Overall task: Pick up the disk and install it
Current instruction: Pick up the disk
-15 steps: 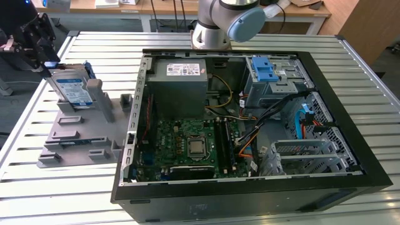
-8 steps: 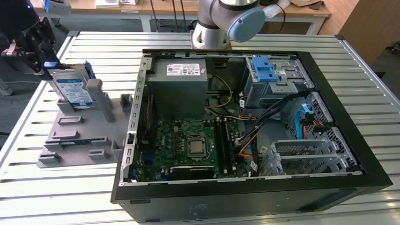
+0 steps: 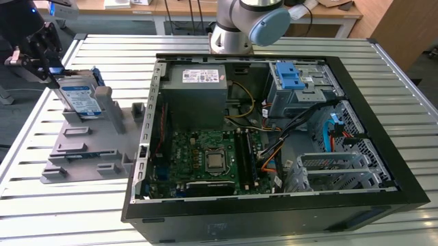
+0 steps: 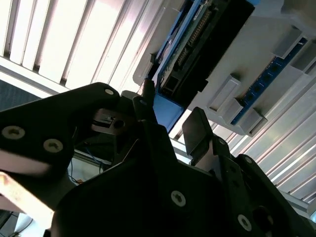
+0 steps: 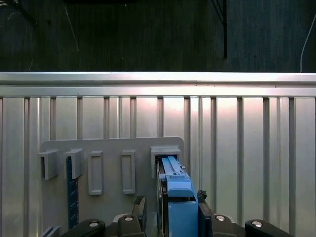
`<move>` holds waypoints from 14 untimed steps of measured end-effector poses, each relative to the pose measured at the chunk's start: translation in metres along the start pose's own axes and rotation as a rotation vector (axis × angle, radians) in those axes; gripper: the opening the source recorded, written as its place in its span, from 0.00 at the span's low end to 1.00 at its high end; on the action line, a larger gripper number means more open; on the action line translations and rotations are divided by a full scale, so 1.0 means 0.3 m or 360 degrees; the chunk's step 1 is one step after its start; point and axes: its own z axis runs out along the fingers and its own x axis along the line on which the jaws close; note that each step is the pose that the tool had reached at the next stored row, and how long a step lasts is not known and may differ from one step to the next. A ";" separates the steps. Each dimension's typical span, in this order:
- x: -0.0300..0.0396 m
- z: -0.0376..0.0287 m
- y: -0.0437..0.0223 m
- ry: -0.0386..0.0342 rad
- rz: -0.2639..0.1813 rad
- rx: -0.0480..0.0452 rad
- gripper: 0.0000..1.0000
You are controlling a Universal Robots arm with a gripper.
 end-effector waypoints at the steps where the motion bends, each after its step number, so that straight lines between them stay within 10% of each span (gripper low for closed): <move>1: 0.000 0.000 0.000 0.0000 0.0000 0.0000 0.51; 14: -0.008 0.004 0.000 0.0000 0.0000 0.0000 0.42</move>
